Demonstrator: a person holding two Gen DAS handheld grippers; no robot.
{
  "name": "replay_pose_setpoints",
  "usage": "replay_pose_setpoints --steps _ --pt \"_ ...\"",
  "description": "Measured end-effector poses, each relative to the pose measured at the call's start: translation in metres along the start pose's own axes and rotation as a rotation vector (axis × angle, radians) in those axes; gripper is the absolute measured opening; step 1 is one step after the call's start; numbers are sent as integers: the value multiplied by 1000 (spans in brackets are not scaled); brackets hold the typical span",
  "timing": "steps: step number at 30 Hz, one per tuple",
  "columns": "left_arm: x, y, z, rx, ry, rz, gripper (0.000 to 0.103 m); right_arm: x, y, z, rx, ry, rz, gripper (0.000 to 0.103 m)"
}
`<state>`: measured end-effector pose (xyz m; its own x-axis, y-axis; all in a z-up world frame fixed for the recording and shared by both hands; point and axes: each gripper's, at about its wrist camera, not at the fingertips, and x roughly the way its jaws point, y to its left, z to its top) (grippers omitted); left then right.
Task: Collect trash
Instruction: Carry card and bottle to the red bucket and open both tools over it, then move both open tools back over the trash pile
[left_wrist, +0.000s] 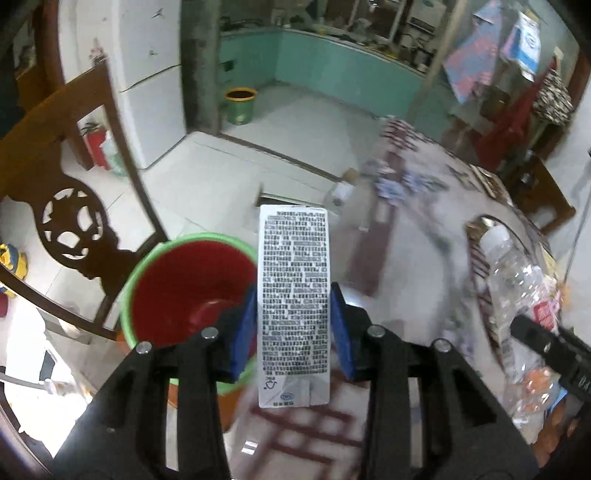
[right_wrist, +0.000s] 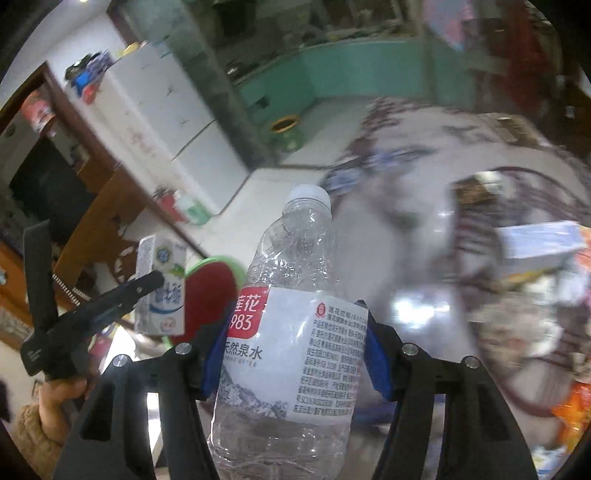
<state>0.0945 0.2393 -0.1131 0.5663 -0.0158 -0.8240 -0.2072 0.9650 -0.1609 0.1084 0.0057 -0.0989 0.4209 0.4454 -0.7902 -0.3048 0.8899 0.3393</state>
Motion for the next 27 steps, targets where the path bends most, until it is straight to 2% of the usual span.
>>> replay_pose_setpoints --steps 4,7,15,18,19,20,22,27 --pt "12 43 11 -31 23 13 37 50 48 9 -37 79 74 60" --pt "20 63 17 -34 35 27 37 88 75 11 -67 152 99 60" --pt "33 94 18 -54 61 38 37 155 108 16 -81 298 123 62" --pt "40 101 18 -60 68 51 37 164 105 15 -54 314 107 75" --pt "41 103 18 -61 65 57 40 163 103 15 -43 310 99 79" --pt "42 103 17 -62 63 61 45 161 100 16 -34 299 88 80" --pt "43 104 16 -66 54 62 66 154 94 18 -18 276 69 81" --pt "45 99 13 -67 57 50 68 122 65 15 26 211 11 81"
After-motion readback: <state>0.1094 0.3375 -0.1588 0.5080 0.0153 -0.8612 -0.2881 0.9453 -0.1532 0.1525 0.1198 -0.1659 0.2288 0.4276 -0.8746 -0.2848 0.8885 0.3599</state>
